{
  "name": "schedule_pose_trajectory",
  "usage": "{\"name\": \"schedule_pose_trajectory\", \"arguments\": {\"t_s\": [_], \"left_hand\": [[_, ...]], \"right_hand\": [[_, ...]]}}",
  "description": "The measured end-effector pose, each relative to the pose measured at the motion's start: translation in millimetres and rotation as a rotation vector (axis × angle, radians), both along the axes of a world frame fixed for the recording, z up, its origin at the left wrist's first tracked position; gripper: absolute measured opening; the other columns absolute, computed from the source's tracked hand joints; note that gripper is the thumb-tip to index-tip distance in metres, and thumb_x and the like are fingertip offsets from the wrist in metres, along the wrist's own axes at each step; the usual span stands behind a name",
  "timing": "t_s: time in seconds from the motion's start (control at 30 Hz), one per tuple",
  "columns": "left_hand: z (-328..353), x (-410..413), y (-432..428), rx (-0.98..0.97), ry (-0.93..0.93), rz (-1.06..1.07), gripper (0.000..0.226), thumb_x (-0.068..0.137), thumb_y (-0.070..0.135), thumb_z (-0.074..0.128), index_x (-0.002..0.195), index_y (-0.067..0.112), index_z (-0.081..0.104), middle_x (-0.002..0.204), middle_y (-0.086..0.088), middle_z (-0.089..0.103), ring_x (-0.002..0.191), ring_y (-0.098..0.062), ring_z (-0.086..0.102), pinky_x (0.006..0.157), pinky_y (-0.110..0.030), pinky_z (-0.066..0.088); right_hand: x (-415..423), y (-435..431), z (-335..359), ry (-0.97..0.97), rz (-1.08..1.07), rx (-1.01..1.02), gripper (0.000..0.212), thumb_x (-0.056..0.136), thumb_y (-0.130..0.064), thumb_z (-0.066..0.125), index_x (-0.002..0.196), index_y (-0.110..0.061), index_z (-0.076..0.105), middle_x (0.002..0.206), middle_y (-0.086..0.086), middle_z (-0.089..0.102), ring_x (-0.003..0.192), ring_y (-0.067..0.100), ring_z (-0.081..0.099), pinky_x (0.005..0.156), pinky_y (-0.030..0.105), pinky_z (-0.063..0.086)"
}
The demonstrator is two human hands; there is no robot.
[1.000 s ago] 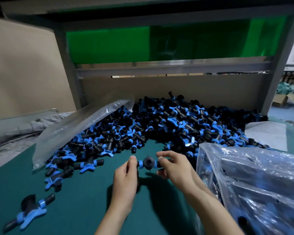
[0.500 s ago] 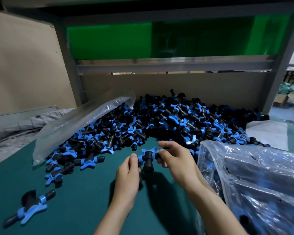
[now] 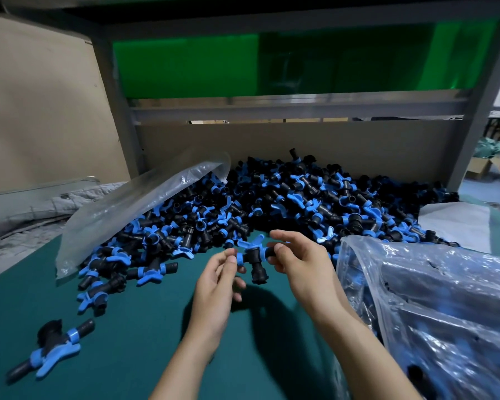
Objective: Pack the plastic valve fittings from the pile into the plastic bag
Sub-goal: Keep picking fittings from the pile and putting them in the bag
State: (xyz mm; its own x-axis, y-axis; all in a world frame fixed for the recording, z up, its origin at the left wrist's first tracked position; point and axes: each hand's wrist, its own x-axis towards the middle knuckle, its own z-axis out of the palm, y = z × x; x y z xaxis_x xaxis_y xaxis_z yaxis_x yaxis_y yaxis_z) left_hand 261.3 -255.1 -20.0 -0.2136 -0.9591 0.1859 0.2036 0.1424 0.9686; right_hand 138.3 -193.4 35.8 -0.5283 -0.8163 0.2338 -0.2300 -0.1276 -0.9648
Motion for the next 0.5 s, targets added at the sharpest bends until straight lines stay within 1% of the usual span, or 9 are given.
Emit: {"name": "schedule_pose_trajectory", "arguments": {"t_s": [0.03, 0.1, 0.17, 0.27, 0.4, 0.5], "left_hand": [[1.0, 0.9, 0.4, 0.023, 0.041, -0.042, 0.015, 0.100, 0.019, 0.052, 0.109, 0.020, 0.065, 0.077, 0.009, 0.066, 0.065, -0.009, 0.056, 0.051, -0.022, 0.044], [1.5, 2.0, 2.1, 0.055, 0.077, -0.098, 0.015, 0.097, 0.021, 0.057, 0.109, 0.018, 0.067, 0.078, 0.004, 0.066, 0.067, -0.009, 0.057, 0.053, -0.022, 0.045], [2.2, 1.6, 3.4, 0.077, 0.078, -0.107, 0.018, 0.092, 0.029, 0.062, 0.106, 0.019, 0.069, 0.077, 0.004, 0.066, 0.068, -0.009, 0.057, 0.057, -0.021, 0.045], [1.8, 1.3, 2.9, 0.097, 0.082, -0.089, 0.027, 0.087, 0.037, 0.064, 0.105, 0.017, 0.069, 0.074, 0.006, 0.064, 0.068, -0.007, 0.057, 0.061, -0.019, 0.046], [0.4, 0.5, 2.3, 0.089, 0.082, -0.081, 0.025, 0.088, 0.039, 0.063, 0.100, 0.017, 0.068, 0.072, 0.008, 0.064, 0.066, -0.001, 0.058, 0.056, -0.010, 0.046], [1.0, 0.5, 3.3, 0.084, 0.072, -0.072, 0.027, 0.086, 0.043, 0.062, 0.097, 0.019, 0.067, 0.072, 0.009, 0.064, 0.064, 0.002, 0.057, 0.055, -0.008, 0.044]], "right_hand": [[-2.4, -2.0, -4.8, 0.011, -0.034, 0.023, 0.026, 0.097, -0.006, 0.053, 0.097, -0.027, 0.069, 0.079, -0.003, 0.071, 0.068, 0.005, 0.067, 0.072, 0.025, 0.054], [-5.7, -4.2, -13.4, 0.048, -0.081, 0.100, 0.028, 0.098, -0.013, 0.050, 0.090, -0.034, 0.066, 0.079, -0.004, 0.071, 0.074, 0.013, 0.070, 0.079, 0.040, 0.057], [-7.5, -5.2, -19.2, 0.059, -0.095, 0.163, 0.029, 0.099, -0.015, 0.047, 0.085, -0.036, 0.062, 0.084, -0.004, 0.070, 0.070, 0.013, 0.070, 0.080, 0.047, 0.058], [-7.6, -3.8, -22.2, 0.092, -0.086, 0.235, 0.026, 0.100, -0.018, 0.046, 0.088, -0.033, 0.064, 0.082, -0.002, 0.071, 0.069, 0.014, 0.069, 0.080, 0.047, 0.058], [-7.6, 2.8, -17.3, 0.160, -0.072, 0.312, 0.024, 0.100, -0.025, 0.045, 0.105, -0.028, 0.069, 0.083, -0.006, 0.073, 0.074, 0.013, 0.070, 0.080, 0.041, 0.058], [-7.6, 6.1, -13.6, 0.167, -0.058, 0.332, 0.025, 0.101, -0.027, 0.044, 0.109, -0.028, 0.068, 0.082, -0.008, 0.073, 0.072, 0.009, 0.070, 0.079, 0.037, 0.058]]}}
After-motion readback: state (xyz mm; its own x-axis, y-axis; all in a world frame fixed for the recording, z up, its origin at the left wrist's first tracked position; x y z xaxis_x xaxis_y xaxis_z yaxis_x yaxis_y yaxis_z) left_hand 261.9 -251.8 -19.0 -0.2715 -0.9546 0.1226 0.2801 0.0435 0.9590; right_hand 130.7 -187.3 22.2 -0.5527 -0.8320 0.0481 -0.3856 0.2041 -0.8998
